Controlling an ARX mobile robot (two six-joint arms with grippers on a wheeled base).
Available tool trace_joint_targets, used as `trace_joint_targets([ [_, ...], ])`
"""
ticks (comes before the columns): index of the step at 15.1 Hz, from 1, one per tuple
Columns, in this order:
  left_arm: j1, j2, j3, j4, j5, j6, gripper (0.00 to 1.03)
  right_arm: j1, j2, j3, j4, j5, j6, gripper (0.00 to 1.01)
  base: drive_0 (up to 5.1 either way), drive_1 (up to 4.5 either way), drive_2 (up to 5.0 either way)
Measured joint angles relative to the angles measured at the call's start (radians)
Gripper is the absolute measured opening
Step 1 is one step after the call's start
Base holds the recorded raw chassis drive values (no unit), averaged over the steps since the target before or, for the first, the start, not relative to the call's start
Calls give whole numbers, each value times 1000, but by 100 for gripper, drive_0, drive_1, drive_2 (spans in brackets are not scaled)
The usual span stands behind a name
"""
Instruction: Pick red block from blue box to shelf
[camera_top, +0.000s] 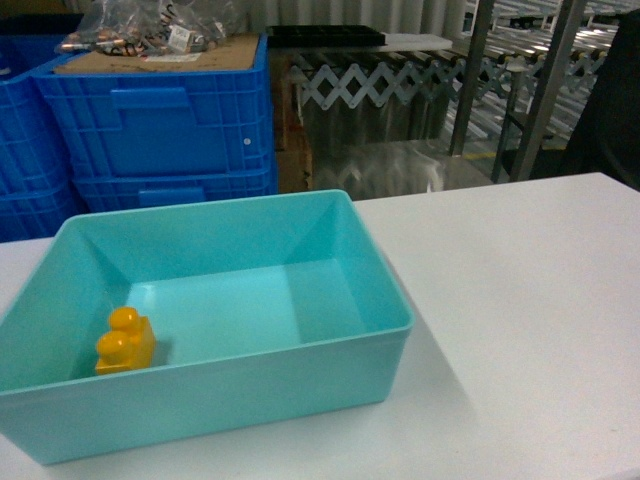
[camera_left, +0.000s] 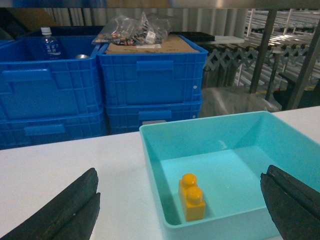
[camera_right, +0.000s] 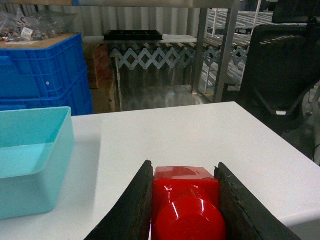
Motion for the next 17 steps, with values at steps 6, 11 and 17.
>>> trace_joint_targets([
  [6, 0, 0, 0, 0, 0, 0, 98, 0, 0, 0, 0, 0, 0, 29, -131, -131, -131],
  [11, 0, 0, 0, 0, 0, 0, 98, 0, 0, 0, 0, 0, 0, 29, -131, -131, -131],
  [17, 0, 0, 0, 0, 0, 0, 98, 0, 0, 0, 0, 0, 0, 29, -144, -144, -144],
])
